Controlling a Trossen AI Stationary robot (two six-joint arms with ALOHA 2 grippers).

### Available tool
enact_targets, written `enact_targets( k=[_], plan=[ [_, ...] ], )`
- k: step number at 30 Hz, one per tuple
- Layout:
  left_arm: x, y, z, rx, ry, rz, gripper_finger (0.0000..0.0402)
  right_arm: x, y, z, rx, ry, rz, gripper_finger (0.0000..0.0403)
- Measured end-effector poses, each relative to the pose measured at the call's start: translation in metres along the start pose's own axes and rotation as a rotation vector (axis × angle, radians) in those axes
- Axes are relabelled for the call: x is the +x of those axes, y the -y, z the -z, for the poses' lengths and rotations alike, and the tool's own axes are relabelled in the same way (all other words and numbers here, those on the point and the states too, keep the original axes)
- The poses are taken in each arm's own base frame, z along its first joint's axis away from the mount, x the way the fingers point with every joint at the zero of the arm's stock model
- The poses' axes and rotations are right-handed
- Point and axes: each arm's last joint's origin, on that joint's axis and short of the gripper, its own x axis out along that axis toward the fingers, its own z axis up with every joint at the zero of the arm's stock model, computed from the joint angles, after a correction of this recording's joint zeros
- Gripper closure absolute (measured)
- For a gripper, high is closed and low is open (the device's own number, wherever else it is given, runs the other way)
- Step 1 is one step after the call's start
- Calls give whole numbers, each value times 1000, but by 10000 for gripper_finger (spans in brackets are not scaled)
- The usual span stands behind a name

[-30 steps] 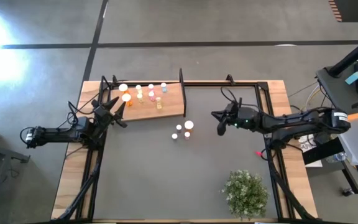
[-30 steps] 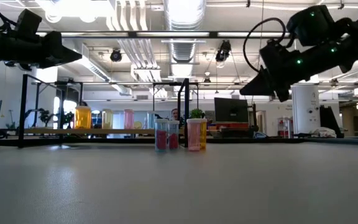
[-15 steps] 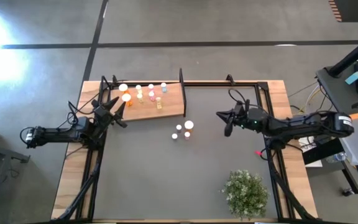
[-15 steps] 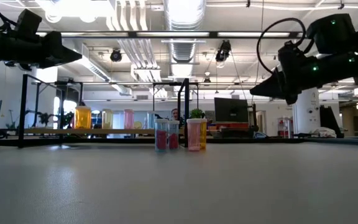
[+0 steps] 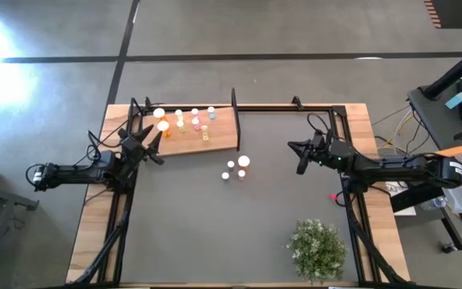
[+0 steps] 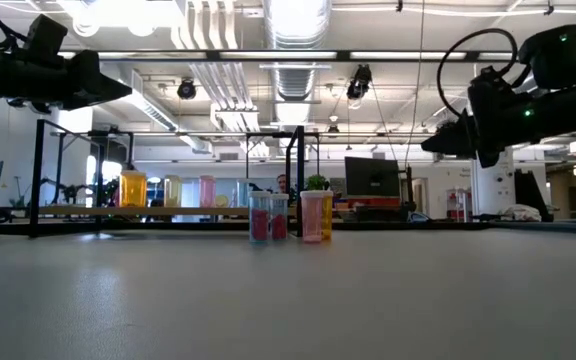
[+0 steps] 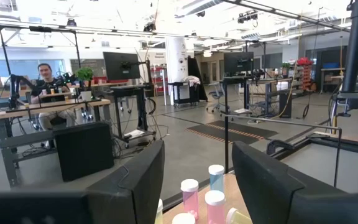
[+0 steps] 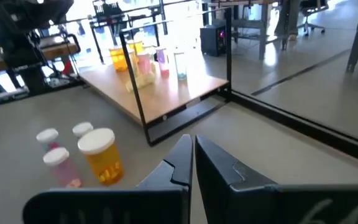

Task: Pick and place medicine bottles onto shelf by color
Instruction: Put the yellow pill bottle on the shelf aligned with the other yellow pill bottle

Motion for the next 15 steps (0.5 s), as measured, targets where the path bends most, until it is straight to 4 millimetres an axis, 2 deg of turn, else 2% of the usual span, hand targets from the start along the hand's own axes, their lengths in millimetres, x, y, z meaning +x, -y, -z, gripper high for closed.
enact_targets(
  k=[9,15],
  plan=[
    [0,0,0,0,0,0,228,-6,1,-7,-26,55,43,394],
    [0,0,0,0,0,0,228,-6,1,-7,66,55,39,394]
  ],
)
